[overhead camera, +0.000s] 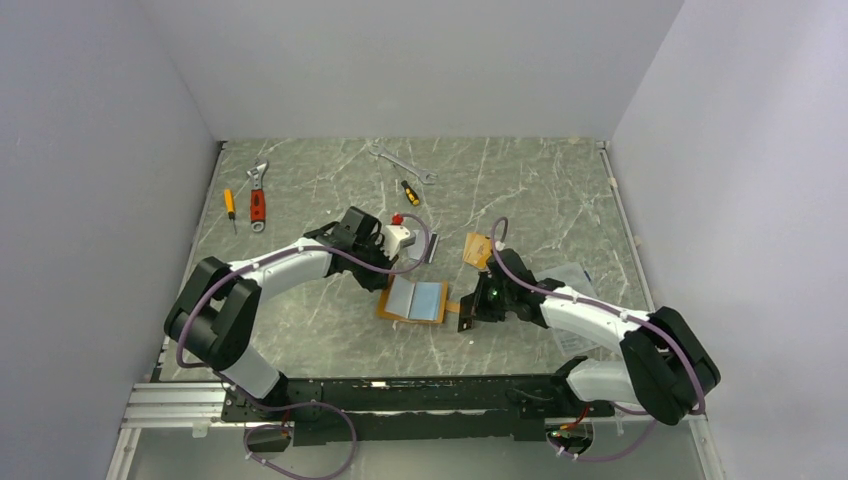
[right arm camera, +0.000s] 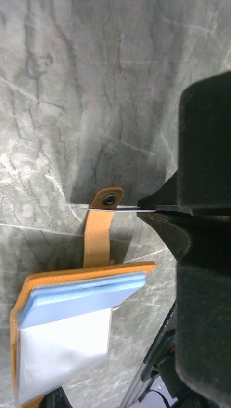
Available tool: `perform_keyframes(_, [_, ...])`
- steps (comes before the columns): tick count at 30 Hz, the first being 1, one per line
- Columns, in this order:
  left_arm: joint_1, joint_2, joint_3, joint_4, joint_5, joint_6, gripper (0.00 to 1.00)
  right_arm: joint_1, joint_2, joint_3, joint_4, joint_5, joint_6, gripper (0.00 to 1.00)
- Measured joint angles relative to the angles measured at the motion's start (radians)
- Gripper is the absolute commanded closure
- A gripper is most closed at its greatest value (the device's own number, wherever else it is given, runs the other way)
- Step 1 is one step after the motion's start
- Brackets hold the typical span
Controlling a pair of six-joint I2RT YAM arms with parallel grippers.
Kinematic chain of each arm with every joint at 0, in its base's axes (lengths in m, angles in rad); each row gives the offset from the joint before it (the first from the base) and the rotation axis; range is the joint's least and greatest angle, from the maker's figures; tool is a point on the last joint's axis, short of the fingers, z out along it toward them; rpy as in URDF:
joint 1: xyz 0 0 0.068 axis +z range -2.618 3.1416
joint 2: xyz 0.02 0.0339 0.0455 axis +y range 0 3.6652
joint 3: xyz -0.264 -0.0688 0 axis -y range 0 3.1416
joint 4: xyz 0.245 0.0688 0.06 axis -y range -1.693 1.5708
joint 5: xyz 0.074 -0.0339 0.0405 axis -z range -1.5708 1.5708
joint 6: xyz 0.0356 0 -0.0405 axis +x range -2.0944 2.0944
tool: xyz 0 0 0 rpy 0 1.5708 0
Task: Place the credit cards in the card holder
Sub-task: Open the card holder at the center of the board.
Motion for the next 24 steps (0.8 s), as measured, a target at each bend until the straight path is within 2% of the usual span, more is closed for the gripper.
perform_keyframes(6, [-0.001, -0.015, 0.027, -0.042, 0.014, -0.02, 1.0, 0.0, -0.003, 0.075, -0.089, 0.029, -0.026, 1.0])
perform_keyframes(15, [-0.006, -0.024, 0.072, -0.097, 0.019, -0.039, 1.0, 0.01, -0.051, 0.161, -0.105, 0.037, -0.044, 1.0])
perform_keyframes(24, [-0.043, -0.024, 0.096, -0.142, -0.014, -0.048, 1.0, 0.109, -0.013, 0.214, -0.061, 0.03, -0.064, 1.0])
